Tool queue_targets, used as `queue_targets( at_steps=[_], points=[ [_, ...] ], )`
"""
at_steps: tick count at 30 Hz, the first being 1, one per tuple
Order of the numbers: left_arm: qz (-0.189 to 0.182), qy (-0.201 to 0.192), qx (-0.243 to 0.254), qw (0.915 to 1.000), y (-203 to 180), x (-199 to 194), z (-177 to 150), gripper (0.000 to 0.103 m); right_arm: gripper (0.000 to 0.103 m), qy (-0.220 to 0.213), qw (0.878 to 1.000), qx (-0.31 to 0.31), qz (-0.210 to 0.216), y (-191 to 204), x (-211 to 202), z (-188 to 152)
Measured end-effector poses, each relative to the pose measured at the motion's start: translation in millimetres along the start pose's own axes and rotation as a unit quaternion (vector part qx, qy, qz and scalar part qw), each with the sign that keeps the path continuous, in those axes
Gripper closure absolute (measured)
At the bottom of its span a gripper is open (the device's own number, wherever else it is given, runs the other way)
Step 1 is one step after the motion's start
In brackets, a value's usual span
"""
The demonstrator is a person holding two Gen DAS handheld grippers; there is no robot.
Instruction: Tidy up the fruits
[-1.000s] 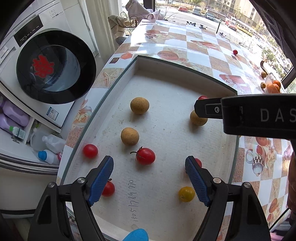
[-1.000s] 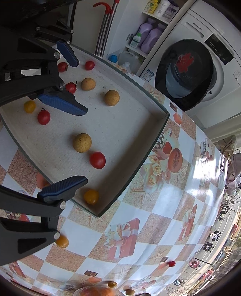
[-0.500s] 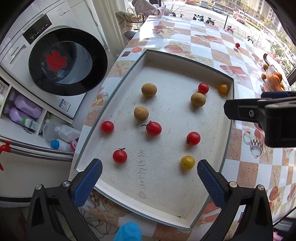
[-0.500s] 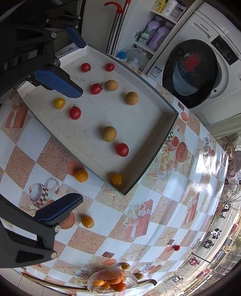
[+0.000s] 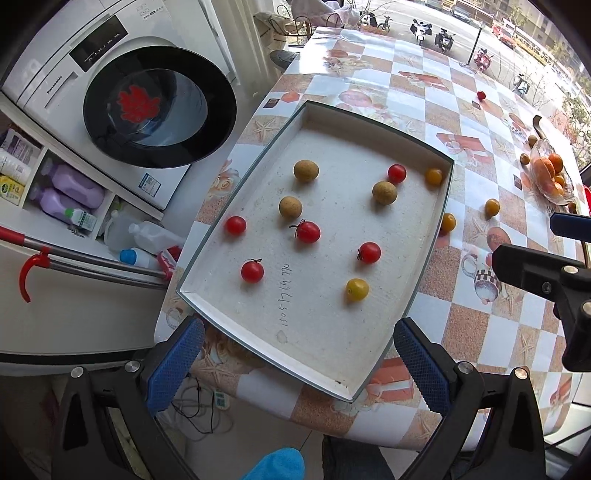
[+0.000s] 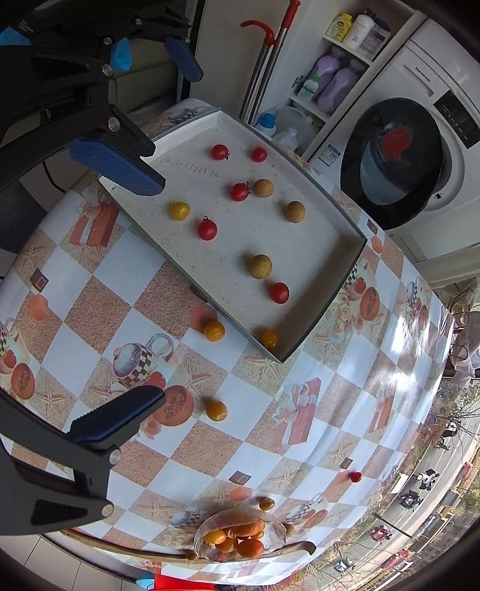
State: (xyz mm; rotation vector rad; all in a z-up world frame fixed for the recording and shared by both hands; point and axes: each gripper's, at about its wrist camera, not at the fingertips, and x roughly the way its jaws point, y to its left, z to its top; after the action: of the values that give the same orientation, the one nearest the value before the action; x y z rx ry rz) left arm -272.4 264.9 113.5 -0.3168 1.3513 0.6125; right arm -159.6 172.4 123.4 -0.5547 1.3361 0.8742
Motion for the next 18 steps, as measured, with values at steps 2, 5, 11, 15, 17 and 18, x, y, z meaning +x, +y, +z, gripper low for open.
queue_targets(
  at_steps=[2,5,11,15,17,18],
  points=[
    [0.001,0.017,0.005,0.9998,-5.1,-1.3,-5.6,0.000,0.000,-0.002,1.000,-0.003,0.001,-0.8,-6.2,-3.4],
    [0.001,0.017,0.021,0.9996,-12.3,-7.1,-14.5,0.000,0.000,-0.001,1.000,-0.006,0.000,-0.2,-12.4,-8.1],
    [0.008,-0.012,0.088,0.9961,-13.9,-16.8,-13.5,0.000,0.000,-0.008,1.000,0.016,-0.015,5.4,-21.5,-14.6],
    [-0.008,-0.001,0.137,0.9905,0.3,-15.6,-6.6,0.000,0.000,-0.011,0.998,0.051,-0.033,14.8,-24.5,-15.1],
    [-0.013,0.001,0.167,0.9859,7.2,-17.6,-6.0,0.000,0.000,-0.012,0.997,0.069,-0.037,21.1,-26.8,-15.9],
    [-0.012,-0.001,0.177,0.9841,11.6,-18.8,-4.9,0.000,0.000,-0.013,0.996,0.074,-0.041,25.0,-27.8,-16.4]
  ],
)
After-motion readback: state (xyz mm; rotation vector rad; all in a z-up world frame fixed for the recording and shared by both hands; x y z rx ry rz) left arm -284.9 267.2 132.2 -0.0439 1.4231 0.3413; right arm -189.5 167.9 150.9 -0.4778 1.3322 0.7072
